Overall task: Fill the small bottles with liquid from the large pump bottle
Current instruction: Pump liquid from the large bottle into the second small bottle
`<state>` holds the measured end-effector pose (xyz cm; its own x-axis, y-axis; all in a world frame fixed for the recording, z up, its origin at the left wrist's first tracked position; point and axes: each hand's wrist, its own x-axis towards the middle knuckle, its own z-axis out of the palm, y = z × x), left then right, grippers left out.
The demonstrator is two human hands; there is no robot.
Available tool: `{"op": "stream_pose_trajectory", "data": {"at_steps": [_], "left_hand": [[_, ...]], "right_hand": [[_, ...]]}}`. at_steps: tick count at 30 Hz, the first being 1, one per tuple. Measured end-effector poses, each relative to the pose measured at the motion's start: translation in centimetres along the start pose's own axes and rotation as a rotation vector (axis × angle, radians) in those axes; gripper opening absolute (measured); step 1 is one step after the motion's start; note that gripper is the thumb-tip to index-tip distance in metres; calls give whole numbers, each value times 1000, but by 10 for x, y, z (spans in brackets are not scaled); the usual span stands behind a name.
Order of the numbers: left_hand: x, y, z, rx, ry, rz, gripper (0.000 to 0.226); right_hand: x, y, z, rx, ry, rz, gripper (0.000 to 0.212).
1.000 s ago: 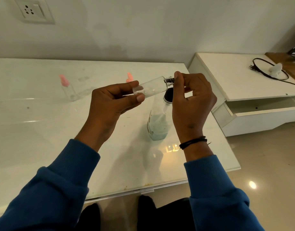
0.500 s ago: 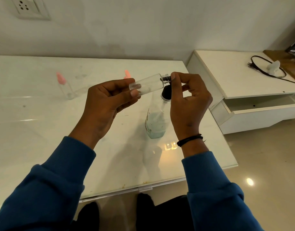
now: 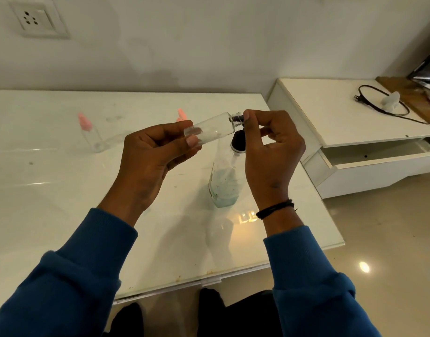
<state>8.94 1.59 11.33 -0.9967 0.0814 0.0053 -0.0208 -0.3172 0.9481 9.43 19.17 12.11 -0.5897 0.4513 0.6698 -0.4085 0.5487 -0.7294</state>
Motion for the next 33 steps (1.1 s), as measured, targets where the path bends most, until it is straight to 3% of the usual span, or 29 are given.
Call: {"op": "stream_pose_trajectory", "data": {"at_steps": [8,14,33], "left_hand": [[0,1,0,-31,3,-10,35],[1,-1,2,9,4,-5,37],[1,-2,3,1,12,4,36]], "right_hand": [[-5,0,2,1,-3,39,5],[0,2,2,-90,14,-18,11],[1,3,2,-6,-2,27,4]]}}
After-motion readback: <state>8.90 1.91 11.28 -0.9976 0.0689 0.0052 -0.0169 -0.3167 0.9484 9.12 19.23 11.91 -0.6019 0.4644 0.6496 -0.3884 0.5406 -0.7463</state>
